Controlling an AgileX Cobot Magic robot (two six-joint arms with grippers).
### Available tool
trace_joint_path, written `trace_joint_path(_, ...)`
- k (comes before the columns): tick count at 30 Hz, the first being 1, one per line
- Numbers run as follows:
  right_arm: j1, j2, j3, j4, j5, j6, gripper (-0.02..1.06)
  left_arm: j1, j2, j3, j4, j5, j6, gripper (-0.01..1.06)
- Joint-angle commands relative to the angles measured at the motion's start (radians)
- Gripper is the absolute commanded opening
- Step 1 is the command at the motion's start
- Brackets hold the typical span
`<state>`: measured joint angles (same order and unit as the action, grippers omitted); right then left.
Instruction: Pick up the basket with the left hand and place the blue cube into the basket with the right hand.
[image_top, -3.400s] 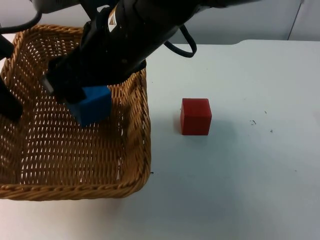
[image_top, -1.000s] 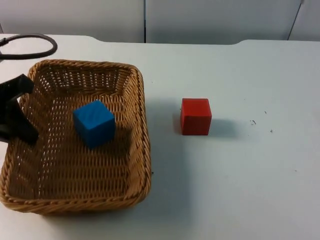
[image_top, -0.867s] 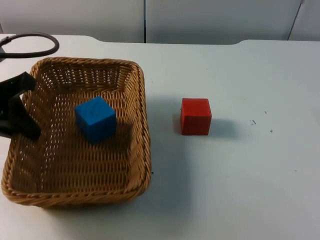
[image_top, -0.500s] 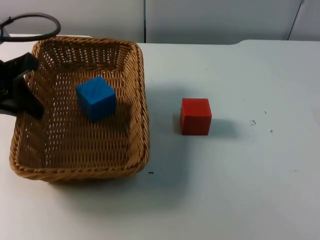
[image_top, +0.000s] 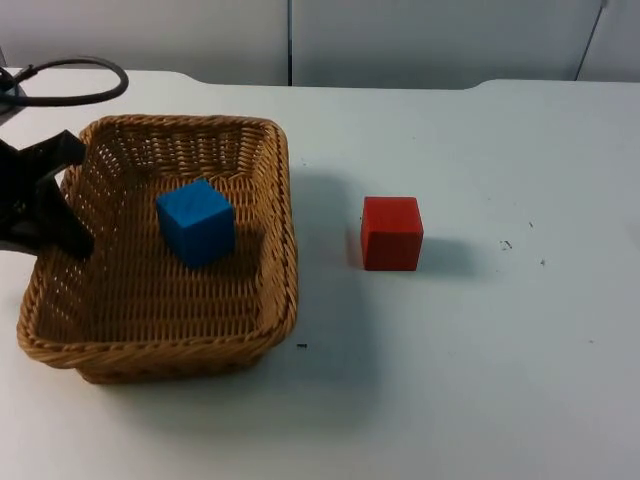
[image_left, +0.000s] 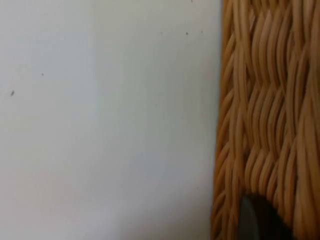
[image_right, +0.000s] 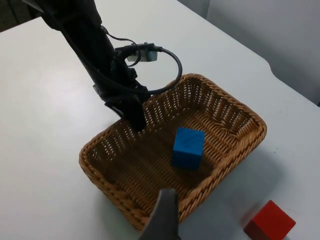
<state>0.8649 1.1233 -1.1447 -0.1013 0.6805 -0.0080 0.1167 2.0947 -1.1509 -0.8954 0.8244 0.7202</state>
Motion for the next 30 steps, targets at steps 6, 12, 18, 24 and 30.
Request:
trace_joint_path(6, 0.004, -0.009, 0.004, 0.001, -0.008, 0.001, 0.77, 0.003, 0.004, -0.002, 0.011, -0.044, 0.017, 0.0)
trace_joint_path(12, 0.004, -0.009, 0.004, 0.001, -0.008, 0.001, 0.77, 0.003, 0.004, -0.002, 0.009, -0.036, 0.017, 0.31)
trace_joint_path(18, 0.004, -0.009, 0.004, 0.001, -0.008, 0.001, 0.77, 0.003, -0.002, -0.002, 0.009, 0.026, 0.008, 0.74)
trace_joint_path(24, 0.004, -0.009, 0.004, -0.007, -0.012, 0.001, 0.77, 0.003, -0.075, -0.002, 0.007, 0.071, 0.008, 0.78)
trace_joint_path(30, 0.004, -0.009, 0.004, -0.009, -0.02, 0.001, 0.77, 0.003, -0.237, -0.002, 0.012, 0.071, 0.008, 0.78)
